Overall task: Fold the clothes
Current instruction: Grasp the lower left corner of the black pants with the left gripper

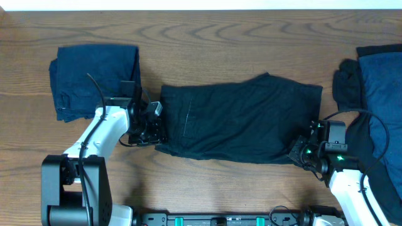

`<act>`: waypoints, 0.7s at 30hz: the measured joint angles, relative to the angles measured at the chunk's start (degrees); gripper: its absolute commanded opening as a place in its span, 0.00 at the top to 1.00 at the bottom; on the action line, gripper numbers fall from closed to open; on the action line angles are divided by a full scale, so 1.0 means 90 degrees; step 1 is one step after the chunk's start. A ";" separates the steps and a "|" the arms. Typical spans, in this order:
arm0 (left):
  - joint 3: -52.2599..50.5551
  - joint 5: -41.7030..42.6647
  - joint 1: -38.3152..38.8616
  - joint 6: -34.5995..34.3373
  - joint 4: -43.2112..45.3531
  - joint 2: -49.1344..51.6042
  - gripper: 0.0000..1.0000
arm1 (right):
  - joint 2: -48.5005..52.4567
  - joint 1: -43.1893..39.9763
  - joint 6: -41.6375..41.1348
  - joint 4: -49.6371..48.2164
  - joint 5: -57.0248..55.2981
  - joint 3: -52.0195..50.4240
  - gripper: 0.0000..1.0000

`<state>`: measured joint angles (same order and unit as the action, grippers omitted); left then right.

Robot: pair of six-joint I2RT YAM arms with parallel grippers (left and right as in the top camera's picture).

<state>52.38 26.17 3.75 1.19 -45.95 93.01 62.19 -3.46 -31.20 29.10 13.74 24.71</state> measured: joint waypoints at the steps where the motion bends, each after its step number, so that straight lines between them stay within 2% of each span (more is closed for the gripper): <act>1: 0.0024 0.0000 0.0000 -0.0010 -0.0032 0.0000 0.62 | 0.0000 0.0000 0.0000 0.0000 0.0000 0.0000 0.99; 21: 0.0318 0.0005 0.0000 -0.0134 -0.0187 0.0000 0.62 | 0.0000 0.0000 0.0000 -0.0002 0.0000 0.0000 0.99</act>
<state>55.24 26.22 3.75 -0.01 -47.64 93.01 62.19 -3.46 -31.20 29.08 13.74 24.71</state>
